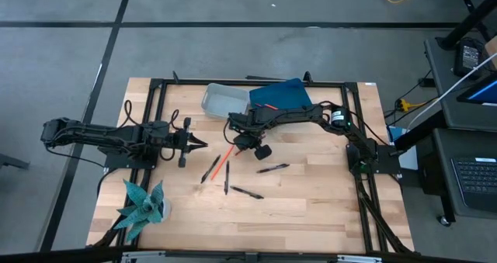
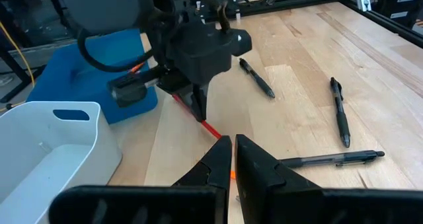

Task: Sort pens & pencils
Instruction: Put the red pencil into the blue bin

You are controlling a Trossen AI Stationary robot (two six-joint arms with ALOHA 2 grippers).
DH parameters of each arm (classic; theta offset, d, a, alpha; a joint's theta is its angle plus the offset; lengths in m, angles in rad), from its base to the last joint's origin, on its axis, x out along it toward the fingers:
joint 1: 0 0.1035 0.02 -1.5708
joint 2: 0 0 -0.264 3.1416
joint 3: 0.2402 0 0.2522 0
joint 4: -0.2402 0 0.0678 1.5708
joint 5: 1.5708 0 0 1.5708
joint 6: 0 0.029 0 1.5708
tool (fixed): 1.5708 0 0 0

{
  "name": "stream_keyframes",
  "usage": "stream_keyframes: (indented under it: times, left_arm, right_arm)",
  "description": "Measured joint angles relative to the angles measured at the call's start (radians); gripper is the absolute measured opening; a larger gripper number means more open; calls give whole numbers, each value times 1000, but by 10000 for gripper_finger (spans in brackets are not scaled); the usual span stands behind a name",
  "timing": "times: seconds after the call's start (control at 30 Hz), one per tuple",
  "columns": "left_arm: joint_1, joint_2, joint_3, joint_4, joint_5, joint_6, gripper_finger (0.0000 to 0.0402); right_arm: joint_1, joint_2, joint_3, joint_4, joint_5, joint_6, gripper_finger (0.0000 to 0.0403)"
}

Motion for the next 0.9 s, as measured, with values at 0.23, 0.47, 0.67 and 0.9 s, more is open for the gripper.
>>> stream_keyframes:
  times: [0.23,0.47,0.67,0.9]
  left_arm:
    - [0,0,0,0,0,0,14]
    - [0,0,0,0,0,0,14]
    - [0,0,0,0,0,0,14]
    - [0,0,0,0,0,0,14]
  right_arm:
    - [1,-3,30,-36,-7,50,6]
    - [1,-4,30,-36,-11,55,8]
    - [0,-4,31,-36,65,102,38]
    - [-1,-5,32,-43,212,117,78]
